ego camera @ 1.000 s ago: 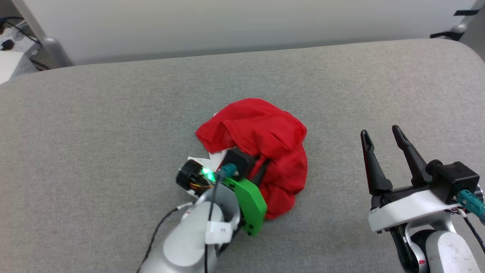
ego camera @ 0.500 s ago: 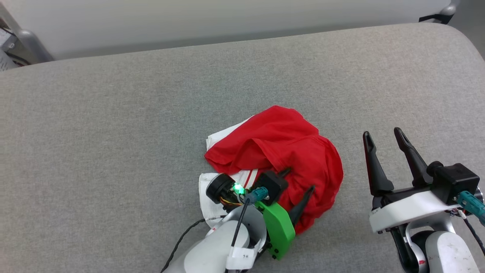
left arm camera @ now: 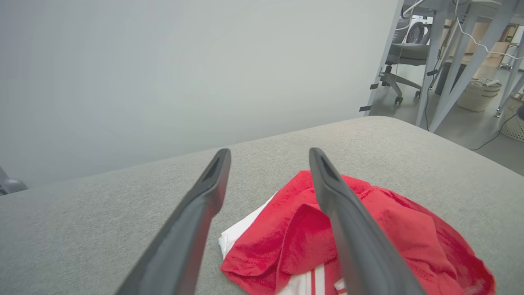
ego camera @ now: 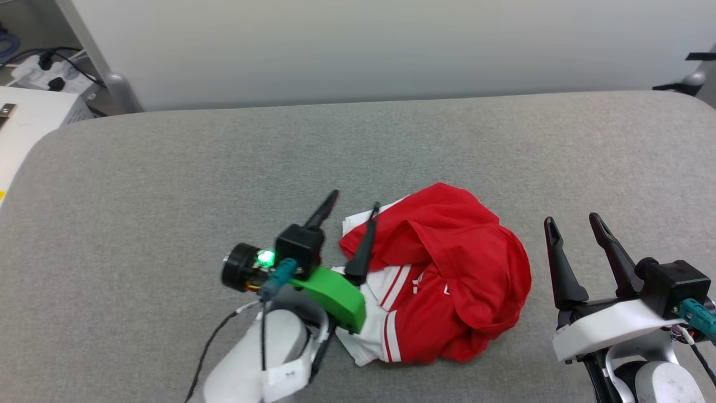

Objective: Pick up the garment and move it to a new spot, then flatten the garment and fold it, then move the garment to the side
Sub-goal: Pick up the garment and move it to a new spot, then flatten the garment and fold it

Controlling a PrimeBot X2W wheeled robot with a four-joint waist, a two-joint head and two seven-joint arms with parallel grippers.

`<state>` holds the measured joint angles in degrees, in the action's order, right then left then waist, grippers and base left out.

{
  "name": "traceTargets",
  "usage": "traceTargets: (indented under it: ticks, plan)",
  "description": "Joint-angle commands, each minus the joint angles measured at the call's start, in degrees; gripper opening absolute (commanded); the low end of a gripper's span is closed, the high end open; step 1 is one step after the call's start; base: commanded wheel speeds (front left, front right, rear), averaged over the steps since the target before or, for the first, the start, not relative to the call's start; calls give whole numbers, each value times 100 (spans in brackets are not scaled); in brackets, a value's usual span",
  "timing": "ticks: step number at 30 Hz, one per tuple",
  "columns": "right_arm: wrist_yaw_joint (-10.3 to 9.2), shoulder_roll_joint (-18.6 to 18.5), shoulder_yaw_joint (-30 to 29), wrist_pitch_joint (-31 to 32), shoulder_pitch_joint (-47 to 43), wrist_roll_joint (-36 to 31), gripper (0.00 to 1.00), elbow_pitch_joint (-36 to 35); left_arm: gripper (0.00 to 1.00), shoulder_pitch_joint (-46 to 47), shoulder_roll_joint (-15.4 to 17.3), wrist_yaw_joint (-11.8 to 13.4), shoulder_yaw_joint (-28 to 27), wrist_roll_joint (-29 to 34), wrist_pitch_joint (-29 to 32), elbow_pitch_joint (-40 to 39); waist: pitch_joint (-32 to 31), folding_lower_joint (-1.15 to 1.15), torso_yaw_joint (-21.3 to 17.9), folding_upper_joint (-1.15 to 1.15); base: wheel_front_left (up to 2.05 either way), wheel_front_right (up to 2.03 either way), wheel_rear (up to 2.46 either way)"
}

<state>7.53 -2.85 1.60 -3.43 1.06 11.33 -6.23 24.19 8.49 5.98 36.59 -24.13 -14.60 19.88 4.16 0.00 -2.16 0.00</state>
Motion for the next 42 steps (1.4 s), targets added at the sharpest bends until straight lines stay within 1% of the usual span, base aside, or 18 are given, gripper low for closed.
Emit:
traceTargets:
  ticks: [1,6,10,13,16,18,23,31,33,36,42]
  plan:
    - [-4,-3,-14,30,-71,-46,100,-41,100,-149,83,104,-127,-30,-29,-92,-107,0,131,0,0,0,0]
    - [-4,-3,-76,90,-156,-99,100,-45,100,-490,319,409,-722,-104,-38,-419,-156,0,193,0,0,0,0]
    - [-4,-3,-107,132,-240,-103,100,-22,100,-795,507,587,-1208,-114,-39,-642,-231,0,207,0,0,0,0]
    - [-4,-3,-128,164,-323,-99,100,-20,100,-1042,653,702,-1486,-74,-39,-764,-296,0,214,0,0,0,0]
    - [-4,-3,-160,215,-424,-103,100,-36,100,-1295,794,760,-1698,-56,-39,-877,-362,0,219,0,0,0,0]
    - [-4,-3,-166,239,-473,-105,100,-47,100,-1454,867,788,-1784,-66,-39,-944,-393,0,217,0,0,0,0]
    - [-4,-3,-183,290,-555,-111,100,-77,100,-1743,1004,769,-1824,-107,-28,-1079,-422,0,212,0,0,0,0]
    - [-4,-50,-126,472,-581,-203,100,-61,100,-1801,1022,771,-1686,-78,93,-1201,-427,0,227,0,0,0,0]
    - [-4,-140,-69,642,-530,-177,100,17,100,-1788,1043,773,-1676,-74,123,-1220,-415,0,233,0,0,0,0]
    - [-4,-359,103,1169,-380,20,100,277,100,-1735,1061,773,-1658,-67,157,-1262,-349,0,288,0,0,0,0]
    - [-4,-921,605,2234,256,574,100,610,100,-1568,1029,786,-1635,-54,166,-1307,-150,0,586,0,0,0,0]
